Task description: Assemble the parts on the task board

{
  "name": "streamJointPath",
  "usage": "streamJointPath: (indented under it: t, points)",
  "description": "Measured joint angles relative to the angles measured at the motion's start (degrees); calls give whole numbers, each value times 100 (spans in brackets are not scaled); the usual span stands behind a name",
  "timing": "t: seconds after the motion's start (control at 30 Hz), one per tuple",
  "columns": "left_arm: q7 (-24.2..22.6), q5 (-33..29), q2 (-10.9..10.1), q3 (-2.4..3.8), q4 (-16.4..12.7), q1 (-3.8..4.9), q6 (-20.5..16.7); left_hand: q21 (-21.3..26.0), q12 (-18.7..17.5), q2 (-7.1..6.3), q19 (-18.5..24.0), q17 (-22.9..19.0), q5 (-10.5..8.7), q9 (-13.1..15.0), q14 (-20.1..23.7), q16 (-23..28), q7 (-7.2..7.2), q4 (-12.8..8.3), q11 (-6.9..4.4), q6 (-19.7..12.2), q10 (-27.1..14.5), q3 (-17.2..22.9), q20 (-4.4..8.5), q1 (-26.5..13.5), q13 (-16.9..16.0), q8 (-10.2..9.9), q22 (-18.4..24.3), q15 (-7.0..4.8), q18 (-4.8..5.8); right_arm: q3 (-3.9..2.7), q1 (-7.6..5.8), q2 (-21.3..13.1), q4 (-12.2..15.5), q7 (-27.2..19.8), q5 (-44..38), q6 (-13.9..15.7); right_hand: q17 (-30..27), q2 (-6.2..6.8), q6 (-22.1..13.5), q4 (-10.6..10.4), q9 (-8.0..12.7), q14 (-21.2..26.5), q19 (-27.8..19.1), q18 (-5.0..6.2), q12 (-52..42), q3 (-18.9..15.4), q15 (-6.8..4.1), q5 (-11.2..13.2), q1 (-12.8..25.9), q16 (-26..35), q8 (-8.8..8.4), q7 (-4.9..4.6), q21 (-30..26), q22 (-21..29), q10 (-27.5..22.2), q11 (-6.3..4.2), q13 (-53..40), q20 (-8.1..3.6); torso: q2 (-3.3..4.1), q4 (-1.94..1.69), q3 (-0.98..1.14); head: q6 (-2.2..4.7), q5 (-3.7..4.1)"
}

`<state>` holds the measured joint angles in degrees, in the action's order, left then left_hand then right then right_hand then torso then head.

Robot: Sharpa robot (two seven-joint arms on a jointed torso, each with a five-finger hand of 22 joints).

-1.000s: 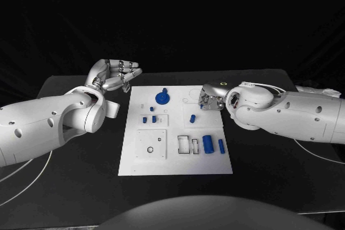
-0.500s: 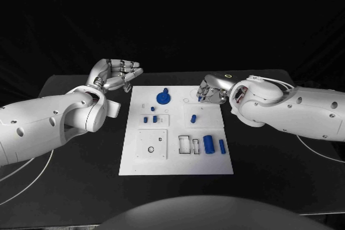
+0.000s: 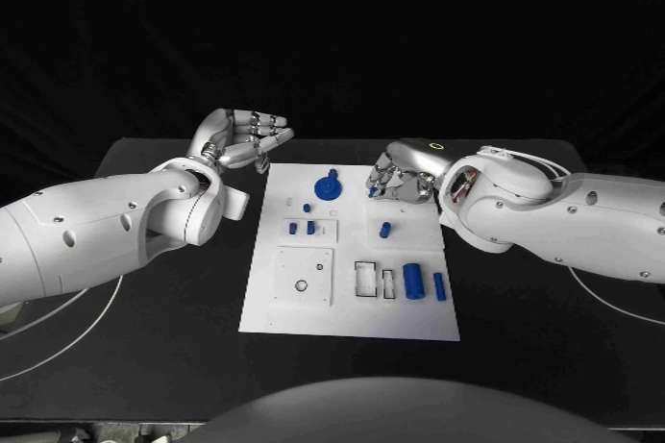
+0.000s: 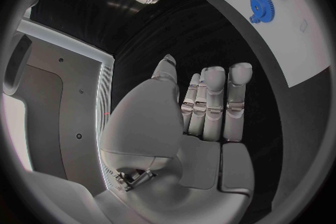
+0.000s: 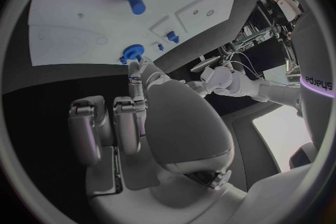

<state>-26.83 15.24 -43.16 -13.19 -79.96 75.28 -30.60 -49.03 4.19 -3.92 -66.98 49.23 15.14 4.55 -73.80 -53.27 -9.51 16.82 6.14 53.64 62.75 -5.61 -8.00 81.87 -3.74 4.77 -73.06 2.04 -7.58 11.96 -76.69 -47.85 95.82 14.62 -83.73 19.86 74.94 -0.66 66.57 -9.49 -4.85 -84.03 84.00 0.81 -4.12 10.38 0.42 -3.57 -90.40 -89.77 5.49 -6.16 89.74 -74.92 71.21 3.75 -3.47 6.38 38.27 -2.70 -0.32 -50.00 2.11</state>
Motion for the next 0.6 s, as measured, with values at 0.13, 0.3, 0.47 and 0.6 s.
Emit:
streamJointPath:
  t: [0.13,0.3,0.47,0.6]
  points:
    - [1,0,56,0,53,0,4,0,0,0,0,0,0,0,0,0,0,0,0,0,0,0,0,0,0,0,0,0,0,-1,-2,175,78,-77,93,-65,1,0,0,9,0,0,0,0,24,9,0,-1,0,0,-9,-1,0,0,0,0,0,0,-4,-4,-5,0,-83]
    - [1,0,131,-2,136,-3,10,32,0,23,0,-12,0,0,0,29,0,0,0,0,0,0,0,-23,0,0,8,0,0,-3,-4,373,145,-160,167,-206,0,0,-2,16,-1,0,0,0,24,16,0,0,0,0,-24,-3,0,0,0,0,0,0,-8,-11,-12,0,-182]
    - [1,0,193,-3,219,-4,18,32,0,23,0,-11,0,0,0,29,0,0,0,0,0,0,0,-23,0,0,8,0,0,-3,-2,527,139,-220,204,-378,0,1,-9,16,-2,0,0,0,24,16,0,1,0,0,-9,-11,0,1,0,0,0,0,-20,-17,-19,0,-244]
    - [1,0,207,-3,266,-5,24,32,0,45,0,-11,0,0,0,29,0,0,0,0,0,0,0,-1,0,0,8,0,1,-4,44,649,76,-253,204,-506,-1,1,-16,16,-2,0,0,0,24,15,0,2,-1,0,0,-20,0,1,0,0,0,0,-29,-18,-24,0,-263]
